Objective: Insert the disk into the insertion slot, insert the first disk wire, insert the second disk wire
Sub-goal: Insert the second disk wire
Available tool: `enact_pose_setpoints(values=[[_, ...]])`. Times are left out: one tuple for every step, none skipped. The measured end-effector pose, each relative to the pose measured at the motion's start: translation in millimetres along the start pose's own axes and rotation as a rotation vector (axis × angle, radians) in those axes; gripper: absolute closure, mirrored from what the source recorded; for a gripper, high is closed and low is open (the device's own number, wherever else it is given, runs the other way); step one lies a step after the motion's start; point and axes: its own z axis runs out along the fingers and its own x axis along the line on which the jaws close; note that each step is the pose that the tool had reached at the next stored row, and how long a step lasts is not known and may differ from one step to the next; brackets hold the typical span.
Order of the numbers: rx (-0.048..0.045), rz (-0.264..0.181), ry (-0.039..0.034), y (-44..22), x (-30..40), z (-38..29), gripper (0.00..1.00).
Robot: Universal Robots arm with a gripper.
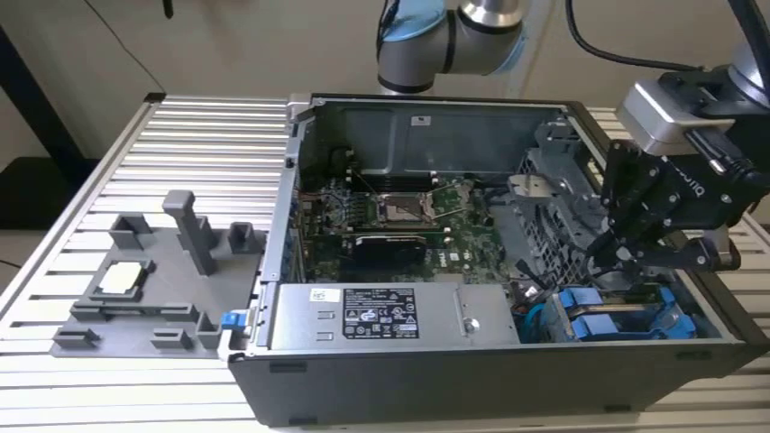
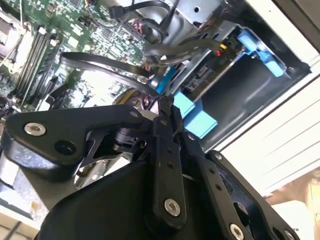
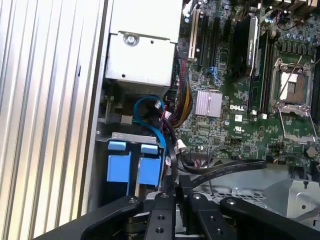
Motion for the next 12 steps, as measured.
enact_pose_setpoints(values=[[-0.0022,0.000,-0.0001,-1.4,3.4,-0.4,0.84],[-0.0041,0.000,-0.0005,-2.9,6.8,-0.4,0.84],[-0.0046,0.000,-0.0005,-4.0,8.6,0.1,0.84],[-0.0047,0.000,-0.0005,-4.9,10.0,0.7,0.84],[-0.0048,0.000,-0.0006,-5.5,11.2,1.8,0.84],[-0.0048,0.000,-0.0008,-6.0,11.9,3.2,0.84],[-0.0048,0.000,-0.0005,-6.4,12.1,4.5,0.84],[-0.0048,0.001,-0.0005,-6.7,12.4,5.8,0.84],[-0.0047,0.000,-0.0005,-7.1,12.5,6.7,0.84],[-0.0047,0.000,-0.0004,-7.4,12.6,7.0,0.84],[-0.0047,0.000,-0.0003,-7.4,12.6,6.9,0.84],[-0.0047,0.001,-0.0003,-7.4,12.6,6.9,0.84]])
